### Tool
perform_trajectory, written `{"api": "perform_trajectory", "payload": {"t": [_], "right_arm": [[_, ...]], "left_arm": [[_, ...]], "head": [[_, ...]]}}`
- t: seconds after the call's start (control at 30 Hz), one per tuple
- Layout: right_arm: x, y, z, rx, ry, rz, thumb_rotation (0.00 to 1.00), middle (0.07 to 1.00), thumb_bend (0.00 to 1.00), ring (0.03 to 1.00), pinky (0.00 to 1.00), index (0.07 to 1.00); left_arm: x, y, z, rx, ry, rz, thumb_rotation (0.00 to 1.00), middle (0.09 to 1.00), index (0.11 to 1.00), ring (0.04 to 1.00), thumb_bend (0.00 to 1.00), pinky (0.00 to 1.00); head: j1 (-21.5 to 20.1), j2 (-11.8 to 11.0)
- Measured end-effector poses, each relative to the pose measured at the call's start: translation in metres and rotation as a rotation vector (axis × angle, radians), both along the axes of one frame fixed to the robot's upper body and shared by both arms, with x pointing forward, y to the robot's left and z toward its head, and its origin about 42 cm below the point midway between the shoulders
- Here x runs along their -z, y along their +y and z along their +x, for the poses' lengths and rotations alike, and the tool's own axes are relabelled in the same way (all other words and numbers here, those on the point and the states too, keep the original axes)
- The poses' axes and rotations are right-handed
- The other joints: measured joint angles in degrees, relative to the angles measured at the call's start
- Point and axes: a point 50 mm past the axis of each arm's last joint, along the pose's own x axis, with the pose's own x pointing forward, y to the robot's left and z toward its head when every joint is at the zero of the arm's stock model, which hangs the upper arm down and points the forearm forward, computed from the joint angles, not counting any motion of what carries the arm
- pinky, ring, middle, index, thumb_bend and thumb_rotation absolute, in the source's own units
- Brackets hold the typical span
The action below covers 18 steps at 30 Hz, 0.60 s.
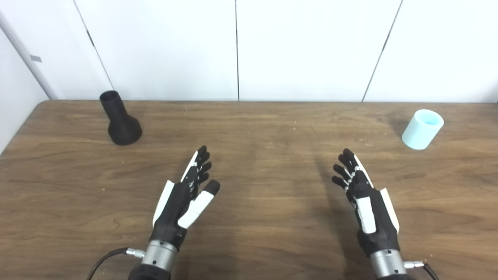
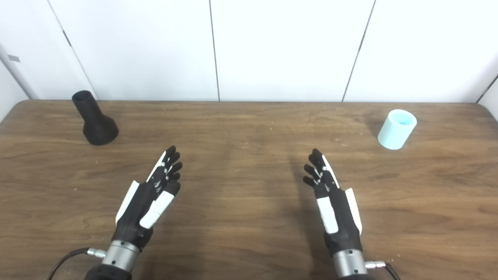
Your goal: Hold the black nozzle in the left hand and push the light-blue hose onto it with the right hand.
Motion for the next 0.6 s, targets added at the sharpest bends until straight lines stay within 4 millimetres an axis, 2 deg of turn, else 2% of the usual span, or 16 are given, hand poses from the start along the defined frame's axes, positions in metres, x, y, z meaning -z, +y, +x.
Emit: {"api": "perform_trajectory", "payload": {"t": [0.17,0.2,0.27,0.3,0.33,0.47,0.6], "right_arm": [[0.0,-0.002,0.0,0.0,0.0,0.005,0.97,0.946,0.67,0.914,0.86,0.958],[0.001,-0.003,0.0,-0.001,0.001,0.006,0.97,0.946,0.67,0.914,0.86,0.958],[0.004,-0.006,0.0,-0.003,0.006,0.011,0.97,0.948,0.68,0.914,0.87,0.958],[0.007,-0.008,0.0,-0.005,0.007,0.014,0.97,0.95,0.68,0.915,0.88,0.958],[0.01,-0.011,0.0,-0.005,0.014,0.017,0.97,0.951,0.68,0.916,0.89,0.958],[0.019,-0.02,0.0,-0.006,0.017,0.027,0.97,0.962,0.67,0.923,0.91,0.968],[0.022,-0.024,0.0,-0.019,-0.009,0.035,0.96,0.963,0.67,0.92,0.9,0.966]], "left_arm": [[0.002,-0.003,0.0,0.004,0.002,0.0,0.81,0.978,1.0,0.955,0.81,0.93],[0.002,-0.004,0.0,0.006,0.001,0.001,0.81,0.977,1.0,0.954,0.81,0.93],[0.004,-0.008,0.0,0.012,-0.001,0.002,0.8,0.974,1.0,0.951,0.82,0.9],[0.005,-0.009,0.0,0.012,-0.002,0.005,0.8,0.974,1.0,0.949,0.82,0.89],[0.008,-0.012,0.0,0.01,-0.003,0.009,0.8,0.973,1.0,0.948,0.82,0.89],[0.014,-0.02,0.0,0.004,-0.002,0.05,0.82,0.956,1.0,0.932,0.86,0.97],[0.018,-0.022,0.0,-0.009,-0.005,0.063,0.82,0.959,1.0,0.933,0.87,0.97]], "head": [[2.82,-2.11],[4.38,-3.25],[4.66,-3.43],[6.75,-5.09],[7.55,-5.71],[9.06,-7.65],[9.06,-8.18]]}}
